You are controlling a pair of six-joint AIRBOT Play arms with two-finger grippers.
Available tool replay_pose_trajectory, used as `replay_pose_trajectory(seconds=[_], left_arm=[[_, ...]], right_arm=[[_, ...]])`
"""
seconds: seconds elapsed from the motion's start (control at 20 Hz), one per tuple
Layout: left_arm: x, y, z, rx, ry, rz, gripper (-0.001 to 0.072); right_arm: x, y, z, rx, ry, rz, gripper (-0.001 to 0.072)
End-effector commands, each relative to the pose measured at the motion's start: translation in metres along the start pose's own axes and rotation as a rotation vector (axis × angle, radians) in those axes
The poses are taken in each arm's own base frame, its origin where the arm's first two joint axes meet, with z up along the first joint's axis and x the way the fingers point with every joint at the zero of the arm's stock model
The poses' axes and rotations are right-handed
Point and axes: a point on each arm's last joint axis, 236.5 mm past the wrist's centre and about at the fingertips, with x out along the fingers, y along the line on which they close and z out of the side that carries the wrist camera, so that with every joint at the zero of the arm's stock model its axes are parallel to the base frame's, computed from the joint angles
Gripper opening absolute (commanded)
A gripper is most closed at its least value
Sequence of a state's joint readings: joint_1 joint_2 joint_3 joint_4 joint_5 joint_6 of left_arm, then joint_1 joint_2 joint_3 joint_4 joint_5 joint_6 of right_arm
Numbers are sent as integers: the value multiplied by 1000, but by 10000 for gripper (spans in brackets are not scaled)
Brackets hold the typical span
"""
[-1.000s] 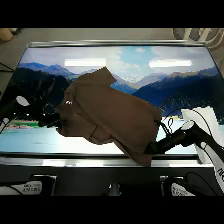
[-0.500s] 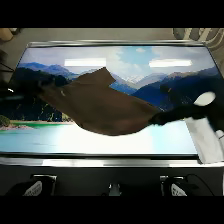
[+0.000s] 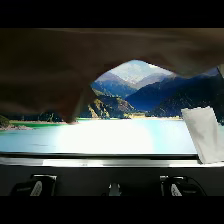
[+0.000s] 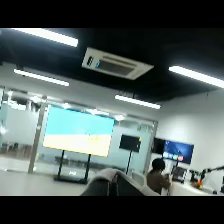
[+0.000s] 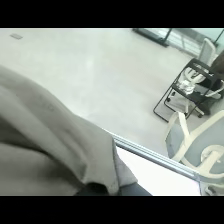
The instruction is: Fold the shirts.
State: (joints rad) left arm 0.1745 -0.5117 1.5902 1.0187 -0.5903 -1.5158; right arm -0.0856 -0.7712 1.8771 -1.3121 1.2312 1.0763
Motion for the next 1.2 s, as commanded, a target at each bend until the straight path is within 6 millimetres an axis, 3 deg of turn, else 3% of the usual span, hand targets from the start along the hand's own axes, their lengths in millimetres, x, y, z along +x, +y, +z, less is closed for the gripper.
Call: replay_pose_trajectory(seconds=[0.0, 0.1, 0.2, 0.3, 0.4, 0.6, 0.65, 0.75, 0.9, 1.1, 1.15], left_arm=[[1, 0, 14, -12, -54, 3, 19], [19, 19, -8, 19, 8, 43, 20], [39, 50, -60, 68, 181, 110, 20], [52, 87, -140, 67, 438, 170, 21], [55, 124, -234, 32, 686, 210, 21], [26, 193, -418, -65, 1043, 300, 21], [15, 208, -461, -108, 1101, 332, 22], [-3, 221, -531, -236, 1202, 370, 22], [-23, 216, -600, -378, 1324, 387, 22], [-45, 188, -649, -399, 1452, 343, 23], [-46, 182, -652, -400, 1463, 333, 42]], right_arm=[[-21, -4, -10, 18, 66, -31, 24], [-3, 5, -40, 30, 191, 28, 24], [18, 23, -95, 53, 426, 142, 24], [36, 42, -165, 75, 731, 280, 24], [67, 62, -231, 105, 937, 397, 24], [170, 104, -375, 231, 1046, 423, 25], [194, 115, -400, 276, 1027, 412, 25], [238, 132, -428, 383, 970, 402, 25], [282, 149, -429, 568, 853, 387, 26], [298, 160, -439, 629, 840, 375, 29], [297, 162, -440, 635, 846, 380, 124]])
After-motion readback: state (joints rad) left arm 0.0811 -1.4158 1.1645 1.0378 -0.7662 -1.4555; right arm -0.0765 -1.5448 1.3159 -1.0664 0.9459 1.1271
